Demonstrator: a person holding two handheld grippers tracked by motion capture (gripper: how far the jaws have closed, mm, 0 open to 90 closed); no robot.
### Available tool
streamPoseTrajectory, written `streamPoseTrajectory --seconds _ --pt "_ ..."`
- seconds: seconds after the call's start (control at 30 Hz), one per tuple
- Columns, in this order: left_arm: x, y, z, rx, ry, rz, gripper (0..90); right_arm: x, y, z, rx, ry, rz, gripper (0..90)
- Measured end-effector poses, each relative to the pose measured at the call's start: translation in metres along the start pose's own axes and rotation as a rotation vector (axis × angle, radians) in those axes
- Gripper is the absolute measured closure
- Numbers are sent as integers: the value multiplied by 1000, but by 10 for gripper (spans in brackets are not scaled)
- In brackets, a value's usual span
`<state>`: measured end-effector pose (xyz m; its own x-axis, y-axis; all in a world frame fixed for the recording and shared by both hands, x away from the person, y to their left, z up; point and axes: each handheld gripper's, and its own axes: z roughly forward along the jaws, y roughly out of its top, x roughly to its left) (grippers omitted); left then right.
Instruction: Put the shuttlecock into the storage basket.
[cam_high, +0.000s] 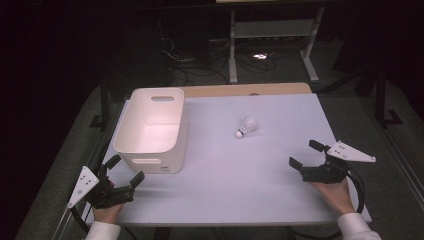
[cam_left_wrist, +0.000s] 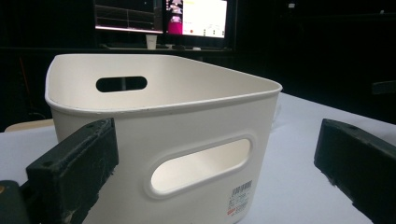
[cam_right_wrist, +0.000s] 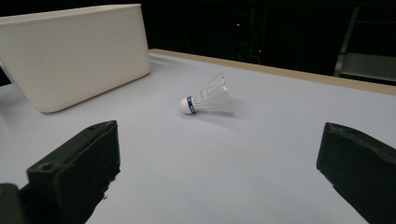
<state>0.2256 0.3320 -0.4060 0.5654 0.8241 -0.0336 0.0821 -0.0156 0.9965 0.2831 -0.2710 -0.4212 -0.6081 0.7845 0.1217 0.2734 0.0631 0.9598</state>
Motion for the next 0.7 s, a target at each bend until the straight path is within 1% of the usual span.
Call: streamPoseTrajectory --seconds 0.03,0.23,0.4,0.43,0.57,0.6,0.7 --pt "-1 0 0 -7 1 -8 0 0 0 0 4 -2 -5 0" --pt "0 0 0 -6 1 -3 0 1 0 -1 -5 -2 -5 0" --pt "-1 0 0 -10 3 -17 0 1 0 -1 -1 -3 -4 0" --pt "-1 0 0 -10 2 -19 0 1 0 -1 1 -1 3 0" --pt "-2 0 0 4 0 -14 0 2 0 -3 0 -5 8 0" --pt "-2 0 0 0 1 -12 0 2 0 -3 -8 -4 3 0" --pt "-2 1 -1 6 5 -8 0 2 0 -4 -5 -5 1 0"
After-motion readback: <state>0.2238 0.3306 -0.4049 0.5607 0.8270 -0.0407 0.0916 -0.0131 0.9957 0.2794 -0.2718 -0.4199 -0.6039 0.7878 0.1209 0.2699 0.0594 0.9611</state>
